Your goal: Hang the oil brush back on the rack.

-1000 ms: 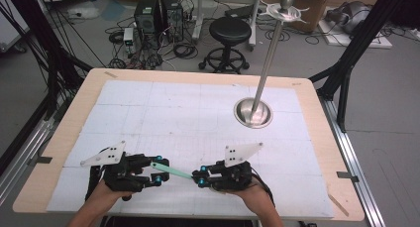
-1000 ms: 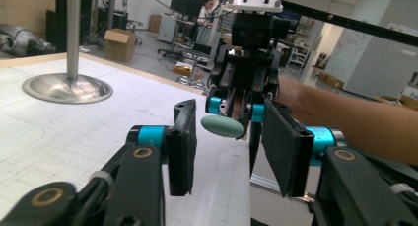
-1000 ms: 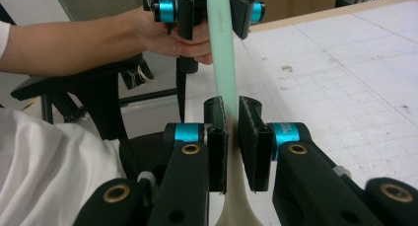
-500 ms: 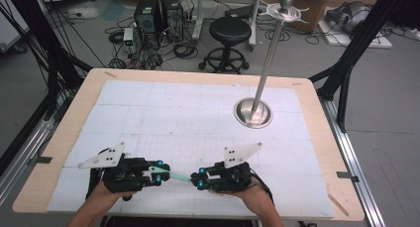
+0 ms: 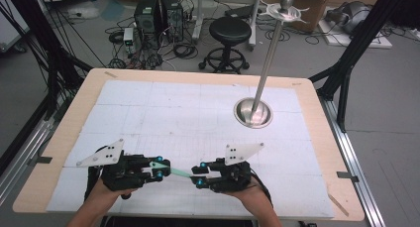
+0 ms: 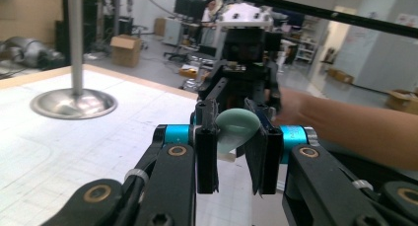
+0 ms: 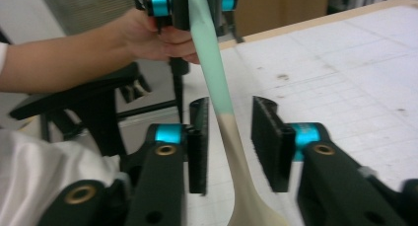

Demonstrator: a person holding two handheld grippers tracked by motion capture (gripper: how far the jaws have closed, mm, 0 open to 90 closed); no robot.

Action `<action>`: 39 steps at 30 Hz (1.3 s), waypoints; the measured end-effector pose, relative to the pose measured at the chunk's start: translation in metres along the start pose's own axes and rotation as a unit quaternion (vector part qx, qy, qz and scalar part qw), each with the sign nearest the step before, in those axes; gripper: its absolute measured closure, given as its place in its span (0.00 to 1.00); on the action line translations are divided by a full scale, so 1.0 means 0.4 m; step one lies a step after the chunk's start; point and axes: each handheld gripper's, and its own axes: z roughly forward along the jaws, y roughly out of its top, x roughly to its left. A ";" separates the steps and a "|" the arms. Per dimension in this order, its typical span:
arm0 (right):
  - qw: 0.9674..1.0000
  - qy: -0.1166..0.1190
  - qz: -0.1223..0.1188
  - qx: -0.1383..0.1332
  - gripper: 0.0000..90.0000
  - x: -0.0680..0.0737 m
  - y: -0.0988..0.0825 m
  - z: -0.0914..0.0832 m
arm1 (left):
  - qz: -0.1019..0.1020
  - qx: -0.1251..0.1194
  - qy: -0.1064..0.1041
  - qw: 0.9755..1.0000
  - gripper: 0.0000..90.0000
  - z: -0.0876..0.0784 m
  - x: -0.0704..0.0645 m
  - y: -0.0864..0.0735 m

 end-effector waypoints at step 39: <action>0.980 -0.139 -0.120 0.071 0.91 0.062 0.026 0.062 | -0.066 0.034 0.092 0.993 0.84 0.034 -0.023 0.041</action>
